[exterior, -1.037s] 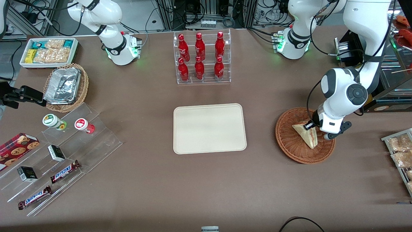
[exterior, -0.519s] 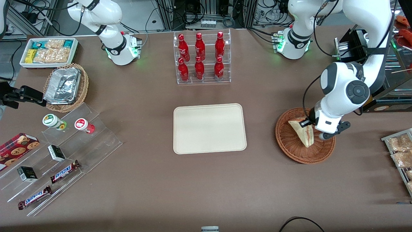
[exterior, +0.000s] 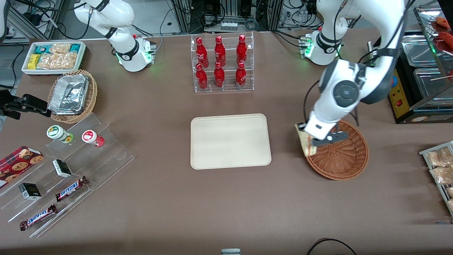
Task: Place sandwich from basket to tray
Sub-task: 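Lift the sandwich and carry it over the cream tray, then lower the sandwich onto the tray and open the left gripper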
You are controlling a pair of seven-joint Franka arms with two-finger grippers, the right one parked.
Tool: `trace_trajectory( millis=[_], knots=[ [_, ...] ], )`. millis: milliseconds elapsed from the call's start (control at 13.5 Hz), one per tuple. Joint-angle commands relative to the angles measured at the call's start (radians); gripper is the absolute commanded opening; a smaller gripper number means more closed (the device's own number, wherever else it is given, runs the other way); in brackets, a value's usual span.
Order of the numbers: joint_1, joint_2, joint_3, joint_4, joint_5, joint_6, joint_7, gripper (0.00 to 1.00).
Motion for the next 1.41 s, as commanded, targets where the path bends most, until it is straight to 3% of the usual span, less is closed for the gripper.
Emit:
trace_trajectory(
  millis=[0,519,1333],
  knots=[
    [-0.092,0.061,0.010,0.090,0.011,-0.029,-0.017,0.00],
    [-0.292,0.304,0.011,0.368,0.022,-0.086,-0.144,0.00],
    [-0.415,0.571,0.013,0.689,0.022,-0.172,-0.272,0.00]
  ],
)
